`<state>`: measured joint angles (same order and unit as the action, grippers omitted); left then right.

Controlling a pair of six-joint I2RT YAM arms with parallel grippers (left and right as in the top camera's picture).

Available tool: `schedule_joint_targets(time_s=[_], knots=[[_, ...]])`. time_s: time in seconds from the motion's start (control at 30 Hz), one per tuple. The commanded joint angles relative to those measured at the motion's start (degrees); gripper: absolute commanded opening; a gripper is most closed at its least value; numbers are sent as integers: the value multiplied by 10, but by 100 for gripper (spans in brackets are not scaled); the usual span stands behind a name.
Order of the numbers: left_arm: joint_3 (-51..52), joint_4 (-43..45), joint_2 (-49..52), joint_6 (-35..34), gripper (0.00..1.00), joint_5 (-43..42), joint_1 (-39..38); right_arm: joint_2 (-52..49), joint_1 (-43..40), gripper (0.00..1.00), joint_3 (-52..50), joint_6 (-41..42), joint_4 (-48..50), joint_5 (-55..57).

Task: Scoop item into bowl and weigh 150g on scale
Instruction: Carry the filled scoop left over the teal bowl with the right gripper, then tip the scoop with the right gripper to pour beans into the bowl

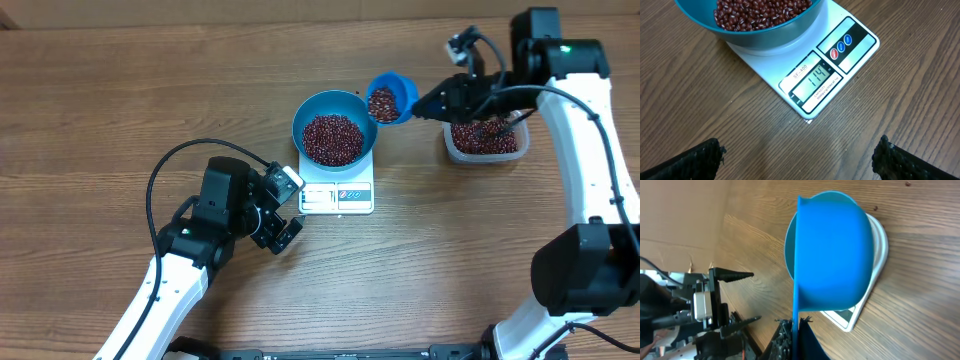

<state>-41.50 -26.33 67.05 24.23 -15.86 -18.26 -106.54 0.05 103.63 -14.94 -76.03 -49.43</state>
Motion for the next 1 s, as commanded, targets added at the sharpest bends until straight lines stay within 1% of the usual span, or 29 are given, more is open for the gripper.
schedule_joint_targets(time_s=[0.0,0.1,0.27,0.37,0.57,0.8,0.97], knots=[[3,0,5,11,100,-1,2,16,32,4,15,43,20,23],[3,0,5,11,99,-1,2,16,57,4,15,62,37,54],[3,0,5,11,100,-1,2,16,104,4,15,64,58,88],[3,0,5,11,99,-1,2,16,137,4,15,84,71,159],[3,0,5,11,100,-1,2,16,184,4,15,99,88,247],[3,0,5,11,100,-1,2,16,247,4,15,122,117,398],[3,0,5,11,99,-1,2,16,254,4,15,135,132,431]])
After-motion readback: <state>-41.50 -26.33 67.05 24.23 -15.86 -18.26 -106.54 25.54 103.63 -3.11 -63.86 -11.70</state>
